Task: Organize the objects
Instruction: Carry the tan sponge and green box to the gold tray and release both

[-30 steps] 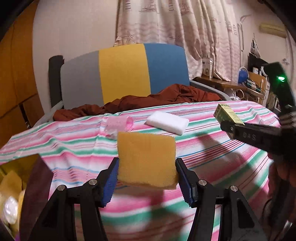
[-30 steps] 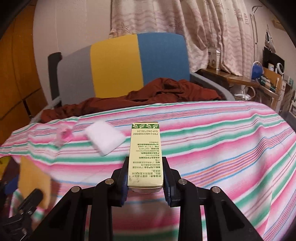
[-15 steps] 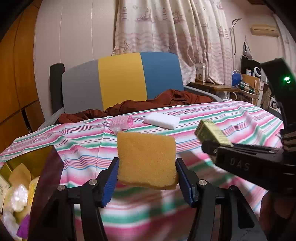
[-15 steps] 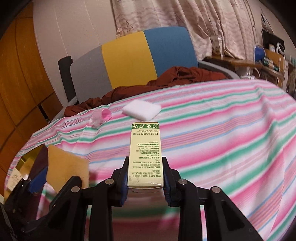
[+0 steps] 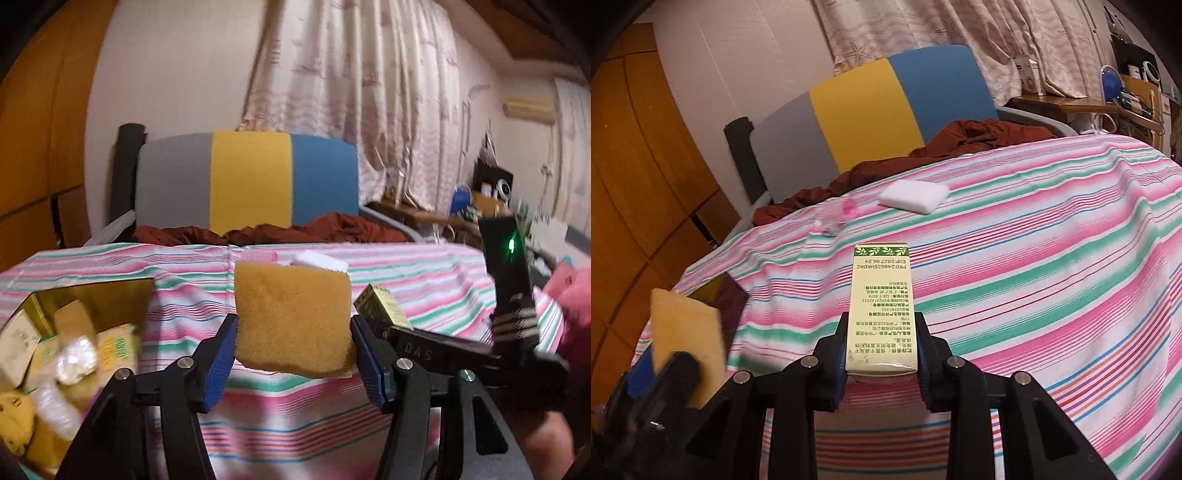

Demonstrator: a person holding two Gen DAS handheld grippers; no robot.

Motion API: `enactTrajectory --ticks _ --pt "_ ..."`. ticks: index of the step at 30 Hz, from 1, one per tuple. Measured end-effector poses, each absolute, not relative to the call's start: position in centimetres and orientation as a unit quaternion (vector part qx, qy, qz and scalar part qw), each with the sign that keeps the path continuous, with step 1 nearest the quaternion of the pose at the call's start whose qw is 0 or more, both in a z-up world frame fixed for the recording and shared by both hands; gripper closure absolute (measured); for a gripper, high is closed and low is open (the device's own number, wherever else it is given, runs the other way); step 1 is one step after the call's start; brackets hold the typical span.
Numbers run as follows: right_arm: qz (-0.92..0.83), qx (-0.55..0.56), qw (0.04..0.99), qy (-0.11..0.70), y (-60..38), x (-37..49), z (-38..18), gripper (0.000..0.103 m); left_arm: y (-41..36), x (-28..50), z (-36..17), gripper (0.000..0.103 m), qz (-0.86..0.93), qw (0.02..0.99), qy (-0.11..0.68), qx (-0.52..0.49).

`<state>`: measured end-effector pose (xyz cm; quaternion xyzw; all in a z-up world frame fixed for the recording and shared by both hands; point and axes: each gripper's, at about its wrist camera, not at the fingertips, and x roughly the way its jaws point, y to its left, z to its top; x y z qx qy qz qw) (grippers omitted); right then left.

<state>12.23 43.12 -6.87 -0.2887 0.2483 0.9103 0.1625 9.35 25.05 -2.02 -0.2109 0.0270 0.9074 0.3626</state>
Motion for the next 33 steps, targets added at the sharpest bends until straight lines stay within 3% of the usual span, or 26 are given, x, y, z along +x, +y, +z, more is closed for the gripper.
enactTrajectory --ticks 21,24,28,33 --pt "0.935 -0.286 0.068 0.196 33.2 9.9 -3.8 0.073 10.6 -1.0 -4.7 0.042 0.902 0.219 -0.078 -0.363" --pt "0.936 -0.289 0.06 0.189 32.2 9.5 -3.7 0.073 10.4 -1.5 -5.3 0.037 0.898 0.209 -0.069 -0.38" --pt "0.937 -0.294 0.046 0.183 31.3 8.8 -3.5 0.073 9.4 -1.2 -5.3 0.017 0.897 0.21 -0.085 -0.379" --pt "0.938 -0.304 0.009 0.164 29.8 6.8 -2.8 0.073 8.0 0.6 -4.9 0.012 0.91 0.203 -0.087 -0.35"
